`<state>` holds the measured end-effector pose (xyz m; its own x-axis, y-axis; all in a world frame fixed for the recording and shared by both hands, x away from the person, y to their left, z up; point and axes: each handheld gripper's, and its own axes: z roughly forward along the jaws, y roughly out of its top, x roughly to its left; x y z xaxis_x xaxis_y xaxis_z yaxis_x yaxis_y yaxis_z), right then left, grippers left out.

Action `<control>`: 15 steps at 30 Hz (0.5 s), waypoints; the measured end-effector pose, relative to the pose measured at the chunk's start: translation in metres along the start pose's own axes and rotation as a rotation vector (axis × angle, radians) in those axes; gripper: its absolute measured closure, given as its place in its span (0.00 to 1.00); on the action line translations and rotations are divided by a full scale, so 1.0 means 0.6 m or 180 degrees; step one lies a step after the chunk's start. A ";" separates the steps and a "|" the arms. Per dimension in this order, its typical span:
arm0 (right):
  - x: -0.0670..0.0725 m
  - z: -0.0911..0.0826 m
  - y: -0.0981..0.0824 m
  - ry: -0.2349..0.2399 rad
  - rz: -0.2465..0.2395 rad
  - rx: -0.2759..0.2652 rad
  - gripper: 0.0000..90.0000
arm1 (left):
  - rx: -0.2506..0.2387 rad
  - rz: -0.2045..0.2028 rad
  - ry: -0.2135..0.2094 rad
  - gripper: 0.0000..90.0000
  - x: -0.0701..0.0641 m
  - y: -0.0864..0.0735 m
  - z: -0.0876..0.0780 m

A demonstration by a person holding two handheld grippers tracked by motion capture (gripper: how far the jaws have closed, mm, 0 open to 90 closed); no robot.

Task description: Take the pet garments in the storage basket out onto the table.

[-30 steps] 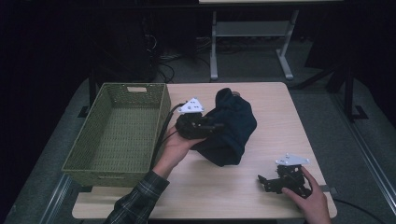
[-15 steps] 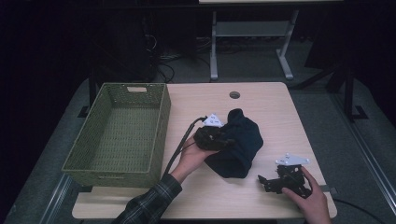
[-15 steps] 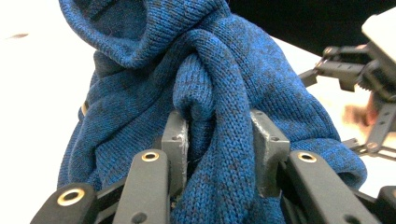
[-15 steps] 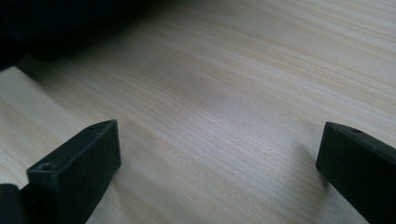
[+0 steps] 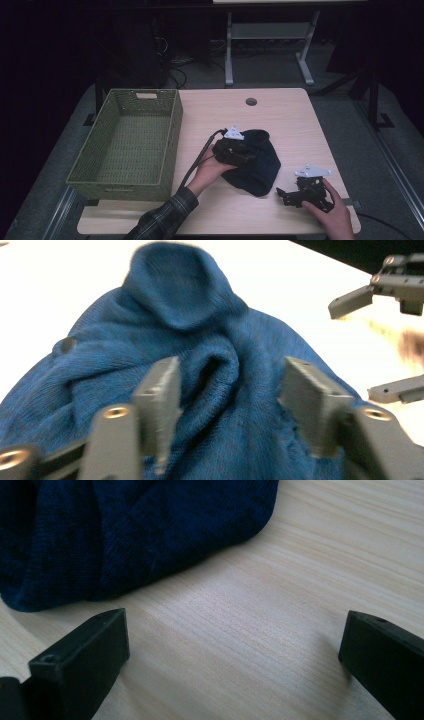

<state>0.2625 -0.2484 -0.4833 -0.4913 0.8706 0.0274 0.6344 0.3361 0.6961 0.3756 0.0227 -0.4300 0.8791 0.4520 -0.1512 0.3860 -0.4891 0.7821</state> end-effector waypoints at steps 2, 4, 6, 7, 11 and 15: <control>0.000 0.000 0.000 0.0000 -0.0001 0.0000 0.00 | -0.0021 0.0001 -0.0005 0.35 0.000 0.001 -0.004; 0.000 0.000 0.000 0.0000 -0.0001 0.0000 0.00 | -0.0029 -0.0004 -0.0035 0.29 -0.001 0.005 -0.015; 0.000 0.000 0.000 0.0000 -0.0001 -0.0001 0.00 | -0.0022 0.0004 -0.0039 0.24 -0.002 0.005 -0.019; 0.000 0.000 0.000 0.0001 -0.0002 -0.0001 0.00 | -0.0017 0.0016 -0.0039 0.24 -0.002 0.005 -0.022; 0.000 0.000 0.000 0.0000 0.0000 -0.0001 0.00 | 0.0054 -0.0013 0.0029 0.20 -0.006 0.007 -0.036; 0.000 0.000 0.000 -0.0001 -0.0001 0.0000 0.00 | 0.0074 -0.0023 0.0076 0.18 -0.009 0.006 -0.048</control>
<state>0.2625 -0.2484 -0.4834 -0.4913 0.8706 0.0270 0.6343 0.3363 0.6961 0.3644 0.0397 -0.4090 0.8695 0.4731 -0.1421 0.3990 -0.5030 0.7667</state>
